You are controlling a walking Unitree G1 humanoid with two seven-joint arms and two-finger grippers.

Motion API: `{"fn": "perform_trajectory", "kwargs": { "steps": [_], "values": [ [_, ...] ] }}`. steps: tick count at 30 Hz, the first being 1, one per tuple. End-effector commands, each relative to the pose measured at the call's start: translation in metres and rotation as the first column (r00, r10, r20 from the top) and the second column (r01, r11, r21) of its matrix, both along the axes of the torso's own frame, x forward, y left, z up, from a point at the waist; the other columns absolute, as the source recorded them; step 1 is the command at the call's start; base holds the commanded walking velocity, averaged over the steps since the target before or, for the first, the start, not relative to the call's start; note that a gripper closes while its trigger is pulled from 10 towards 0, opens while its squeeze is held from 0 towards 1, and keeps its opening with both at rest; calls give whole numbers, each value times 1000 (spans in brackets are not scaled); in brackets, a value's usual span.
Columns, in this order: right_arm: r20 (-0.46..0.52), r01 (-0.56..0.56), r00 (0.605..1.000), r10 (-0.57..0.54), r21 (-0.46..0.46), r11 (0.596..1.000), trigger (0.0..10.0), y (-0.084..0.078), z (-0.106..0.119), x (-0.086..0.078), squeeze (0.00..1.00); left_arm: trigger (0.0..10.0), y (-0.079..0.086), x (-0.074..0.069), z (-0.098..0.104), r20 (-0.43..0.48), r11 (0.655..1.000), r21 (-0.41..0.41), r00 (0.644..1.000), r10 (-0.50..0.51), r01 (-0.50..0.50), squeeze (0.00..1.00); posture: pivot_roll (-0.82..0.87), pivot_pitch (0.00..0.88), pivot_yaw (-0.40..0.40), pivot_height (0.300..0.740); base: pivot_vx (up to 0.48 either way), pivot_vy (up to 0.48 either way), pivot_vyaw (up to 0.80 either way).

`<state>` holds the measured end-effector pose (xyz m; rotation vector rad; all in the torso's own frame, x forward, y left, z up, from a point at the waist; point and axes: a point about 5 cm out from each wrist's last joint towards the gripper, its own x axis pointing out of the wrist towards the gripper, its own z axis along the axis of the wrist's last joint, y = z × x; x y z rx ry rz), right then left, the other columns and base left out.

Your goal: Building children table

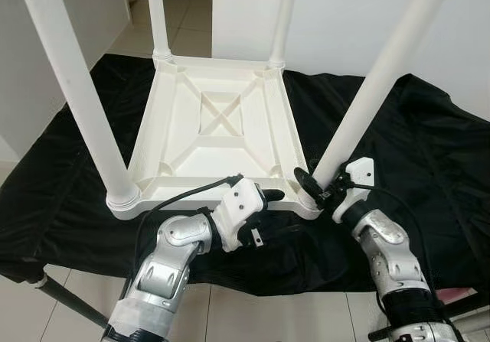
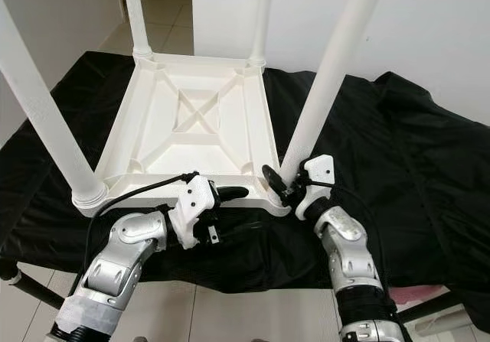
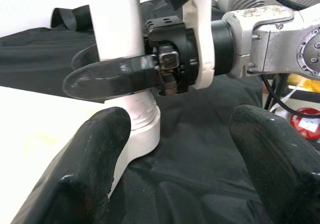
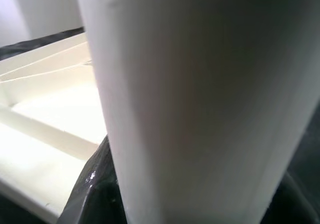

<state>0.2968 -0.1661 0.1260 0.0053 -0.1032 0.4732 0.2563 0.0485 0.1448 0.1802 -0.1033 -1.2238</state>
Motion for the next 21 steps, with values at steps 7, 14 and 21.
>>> {"fn": "perform_trajectory", "kwargs": {
  "steps": [7, 14, 21],
  "values": [
    [-84, 212, 975, -208, 41, 977, 10000, 11, -7, -10, 0, 10000, 2, 7, 2, 13, 991, -14, 991, 134, -134, 0, -36, 0, -54, 740, 0, 0, 0],
    [-141, 430, 898, -416, 85, 899, 10000, 15, -14, -15, 0, 10000, 1, 5, 1, 8, 992, -13, 992, 126, -126, 0, -38, 0, -53, 740, 0, 0, 0],
    [-184, 508, 855, -485, 111, 854, 10000, 38, -13, -13, 0, 10000, -3, 4, 2, 4, 993, -19, 993, 118, -118, 0, -36, 0, -51, 740, 0, 0, 0]
  ]
}}
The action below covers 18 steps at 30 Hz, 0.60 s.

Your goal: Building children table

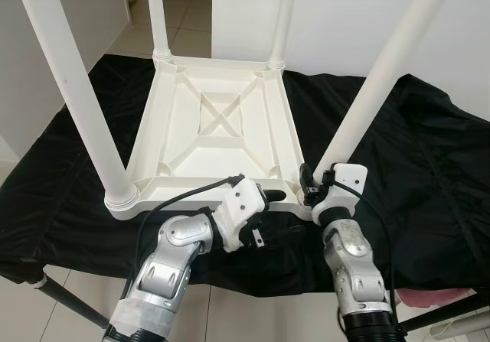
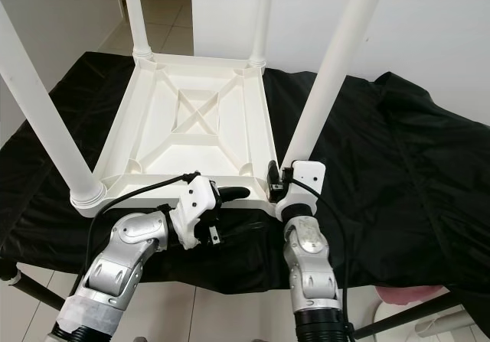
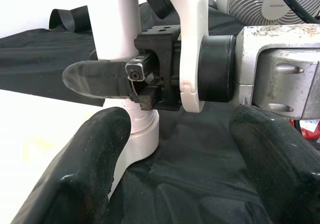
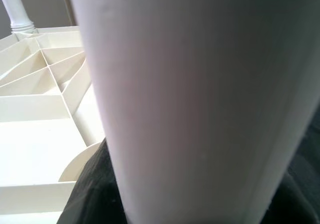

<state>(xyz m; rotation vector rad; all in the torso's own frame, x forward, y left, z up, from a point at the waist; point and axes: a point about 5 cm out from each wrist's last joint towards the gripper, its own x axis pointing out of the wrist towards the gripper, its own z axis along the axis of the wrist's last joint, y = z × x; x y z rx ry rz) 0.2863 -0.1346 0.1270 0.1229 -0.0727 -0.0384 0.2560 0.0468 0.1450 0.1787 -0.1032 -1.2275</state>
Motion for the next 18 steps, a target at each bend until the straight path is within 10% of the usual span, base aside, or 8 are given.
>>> {"fn": "perform_trajectory", "kwargs": {
  "steps": [1, 8, 9, 10, 17, 18],
  "values": [
    [-83, 22, 996, -19, 38, 999, 10000, 7, -13, -2, 0, 10000, -1, 4, 1, 5, 992, -19, 993, 121, -121, 0, -36, 0, -51, 740, 0, 0, 0],
    [-72, 29, 997, -27, 34, 999, 10000, 6, -9, -4, 0, 10000, 0, 5, 1, 9, 992, -14, 992, 127, -127, 0, -34, 0, -54, 740, 0, 0, 0],
    [-59, 20, 998, -18, 34, 999, 10000, 6, -8, -4, 686, 10000, 1, 6, 1, 12, 991, -11, 991, 131, -131, 0, -29, 0, -59, 740, 0, 0, 0],
    [-43, 2, 999, 0, 43, 999, 10000, 6, -6, -5, 1000, 10000, 3, 6, 1, 17, 991, -6, 991, 136, -136, 0, -27, 0, -63, 740, 0, 0, 0],
    [-31, -48, 998, 49, 40, 998, 10000, 3, -5, -7, 1000, 10000, 3, 8, 1, 28, 989, -3, 989, 146, -146, 0, -21, 0, -76, 740, 0, 0, 0],
    [-28, -72, 997, 73, 36, 997, 10000, 1, -6, -9, 733, 10000, 3, 8, 1, 29, 989, -3, 988, 148, -148, 0, -19, 0, -80, 740, 0, 0, 0]
  ]
}}
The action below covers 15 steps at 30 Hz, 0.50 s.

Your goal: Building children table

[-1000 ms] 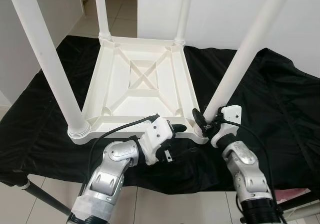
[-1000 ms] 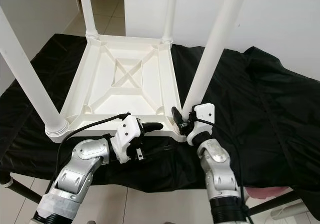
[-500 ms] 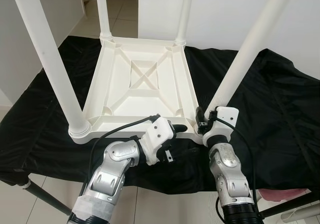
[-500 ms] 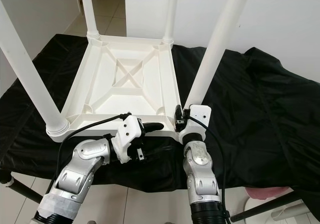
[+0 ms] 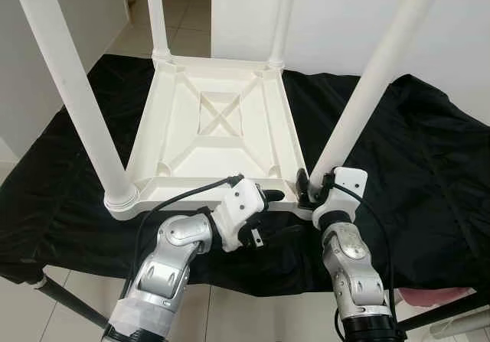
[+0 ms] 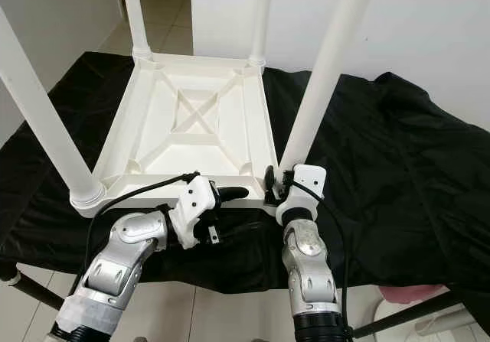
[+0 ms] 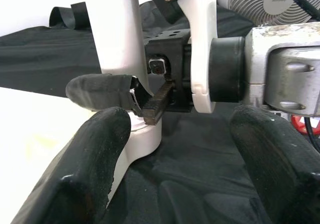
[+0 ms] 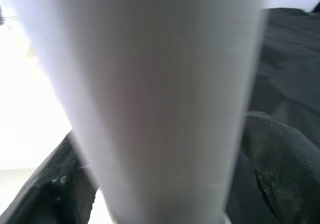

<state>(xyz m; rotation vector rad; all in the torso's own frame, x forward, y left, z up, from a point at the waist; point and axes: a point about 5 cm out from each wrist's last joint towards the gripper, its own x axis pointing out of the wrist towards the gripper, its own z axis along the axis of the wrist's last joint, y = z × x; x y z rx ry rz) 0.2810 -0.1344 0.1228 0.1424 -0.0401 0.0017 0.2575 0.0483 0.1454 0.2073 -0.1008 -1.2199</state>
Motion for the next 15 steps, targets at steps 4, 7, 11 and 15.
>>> {"fn": "perform_trajectory", "kwargs": {
  "steps": [4, 7, 11, 15],
  "values": [
    [14, -60, 998, 60, 19, 998, 10000, -6, -2, -5, 0, 10000, 1, 5, -2, 22, 989, -13, 989, 146, -146, 0, -14, 0, -86, 740, 0, 0, 0],
    [23, -76, 997, 75, 26, 997, 10000, -8, -3, -5, 0, 10000, 2, 4, -4, 22, 989, -6, 989, 147, -147, 0, -13, 0, -85, 740, 0, 0, 0],
    [48, -159, 986, 159, 4, 987, 10000, -21, -4, -6, 0, 10000, 2, -1, -9, 15, 990, 11, 990, 140, -140, 0, -12, 0, -85, 740, 0, 0, 0],
    [76, -280, 956, 284, -55, 958, 10000, -35, 0, -7, 0, 10000, 5, -3, -12, 16, 990, 24, 990, 139, -139, 0, -12, 0, -85, 740, 0, 0, 0]
  ]
}}
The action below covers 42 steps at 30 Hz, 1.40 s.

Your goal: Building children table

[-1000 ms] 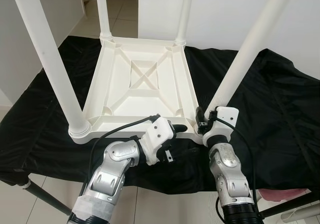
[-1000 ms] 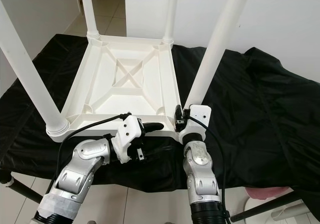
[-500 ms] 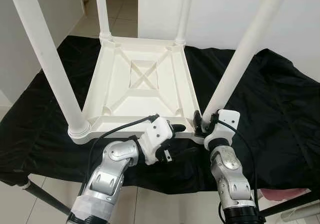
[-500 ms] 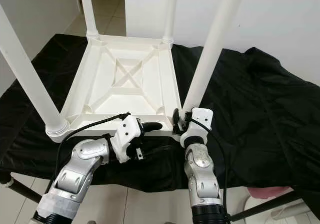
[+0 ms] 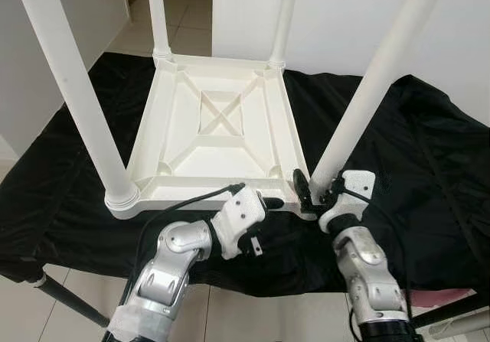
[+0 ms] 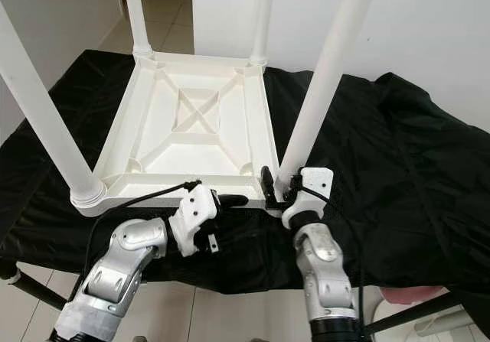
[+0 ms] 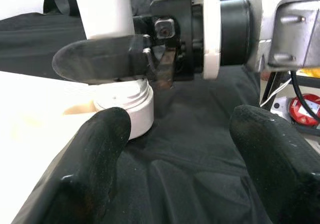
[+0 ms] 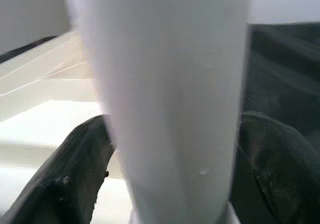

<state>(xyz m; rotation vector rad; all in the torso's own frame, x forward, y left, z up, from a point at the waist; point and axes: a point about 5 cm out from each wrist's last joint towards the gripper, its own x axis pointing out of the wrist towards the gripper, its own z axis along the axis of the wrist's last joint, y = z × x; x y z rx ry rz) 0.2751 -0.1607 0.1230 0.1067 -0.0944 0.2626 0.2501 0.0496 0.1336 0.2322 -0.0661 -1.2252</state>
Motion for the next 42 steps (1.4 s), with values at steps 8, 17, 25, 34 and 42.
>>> {"fn": "perform_trajectory", "kwargs": {
  "steps": [8, 17, 25, 34, 42],
  "values": [
    [21, -201, 979, 204, -79, 976, 10000, -28, 1, 2, 0, 10000, 6, 5, 0, 29, 989, -9, 989, 145, -144, 0, -16, 0, -61, 740, 0, 0, 0],
    [-29, -366, 929, 368, -192, 910, 8039, -40, 3, 19, 0, 10000, 6, 5, 1, 35, 990, -5, 990, 139, -139, 0, -12, 0, -53, 740, 0, 0, 0],
    [-67, -465, 884, 463, -237, 853, 0, -38, 5, 37, 0, 10000, 2, 5, 4, 45, 991, -10, 990, 130, -130, 0, 4, 0, -54, 740, 0, 0, 0],
    [-72, -505, 862, 502, -198, 840, 0, -32, -2, 30, 0, 10000, 0, 5, 5, 47, 991, -17, 990, 132, -131, 0, 7, 0, -55, 740, 0, 0, 0],
    [-31, -450, 891, 452, -171, 876, 10000, -32, -5, 25, 0, 10000, -2, 6, 6, 51, 992, -20, 991, 124, -123, 0, -6, 0, -44, 740, 0, 0, 0]
  ]
}}
